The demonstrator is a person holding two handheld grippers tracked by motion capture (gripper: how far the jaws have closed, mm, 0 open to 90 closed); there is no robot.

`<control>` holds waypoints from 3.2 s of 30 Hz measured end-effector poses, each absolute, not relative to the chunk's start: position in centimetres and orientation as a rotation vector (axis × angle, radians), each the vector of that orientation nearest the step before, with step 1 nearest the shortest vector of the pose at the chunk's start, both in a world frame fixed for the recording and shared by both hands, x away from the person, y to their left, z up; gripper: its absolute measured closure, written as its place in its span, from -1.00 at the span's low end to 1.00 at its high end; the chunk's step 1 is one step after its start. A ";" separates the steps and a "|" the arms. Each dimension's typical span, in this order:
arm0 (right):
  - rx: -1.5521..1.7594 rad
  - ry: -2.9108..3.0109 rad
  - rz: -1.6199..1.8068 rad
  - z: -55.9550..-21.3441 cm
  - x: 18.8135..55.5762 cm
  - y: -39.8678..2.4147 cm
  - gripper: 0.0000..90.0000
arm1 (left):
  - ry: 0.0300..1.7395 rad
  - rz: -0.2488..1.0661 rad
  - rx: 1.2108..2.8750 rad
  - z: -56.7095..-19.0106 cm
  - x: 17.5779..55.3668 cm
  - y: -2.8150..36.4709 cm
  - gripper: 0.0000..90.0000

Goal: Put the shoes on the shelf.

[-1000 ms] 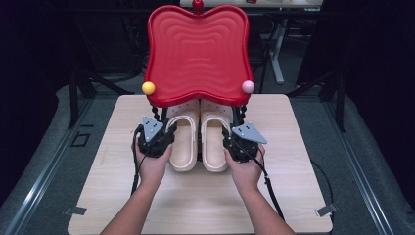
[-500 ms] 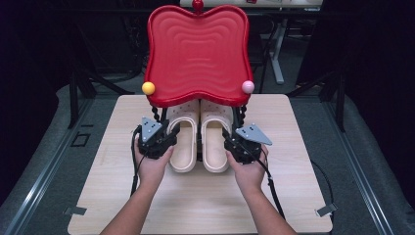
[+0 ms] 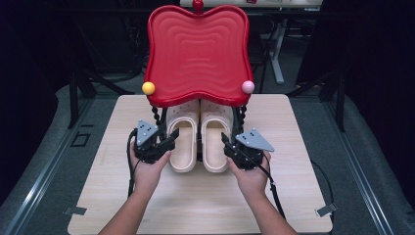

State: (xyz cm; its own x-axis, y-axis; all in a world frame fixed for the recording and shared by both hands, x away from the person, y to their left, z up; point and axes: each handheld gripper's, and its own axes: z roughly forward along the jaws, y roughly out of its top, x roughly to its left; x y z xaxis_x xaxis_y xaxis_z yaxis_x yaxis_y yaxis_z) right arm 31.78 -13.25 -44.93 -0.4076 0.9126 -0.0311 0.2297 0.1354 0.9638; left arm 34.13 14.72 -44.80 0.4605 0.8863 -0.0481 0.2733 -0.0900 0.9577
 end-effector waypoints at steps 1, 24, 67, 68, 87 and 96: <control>1.103 1.750 1.305 -44.9 31.6 -13.3 0.27 | 1.023 0.708 1.625 -44.7 33.9 14.8 0.08; 1.006 1.914 1.358 -45.8 25.4 -14.8 0.48 | 0.942 0.638 1.678 -46.3 27.1 17.5 0.22; 1.104 2.161 1.346 -52.0 26.3 -13.4 0.99 | 0.977 0.449 1.839 -52.2 26.2 15.3 1.00; 1.105 2.159 1.348 -52.0 26.3 -13.3 0.99 | 0.978 0.455 1.835 -52.2 26.3 15.3 1.00; 1.133 2.125 1.351 -51.1 27.0 -13.6 1.00 | 1.017 0.476 1.825 -51.0 27.8 15.9 1.00; 1.163 2.097 1.334 -50.5 28.9 -13.6 1.00 | 1.020 0.512 1.824 -50.2 30.4 15.5 1.00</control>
State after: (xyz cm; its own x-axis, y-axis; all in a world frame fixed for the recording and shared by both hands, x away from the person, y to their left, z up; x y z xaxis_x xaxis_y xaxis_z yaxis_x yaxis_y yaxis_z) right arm 28.90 -13.62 -50.48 -0.5769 0.8107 0.1001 0.4344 0.2008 0.8781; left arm 30.37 15.52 -50.24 0.5639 0.8215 -0.0841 0.4236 -0.2003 0.8834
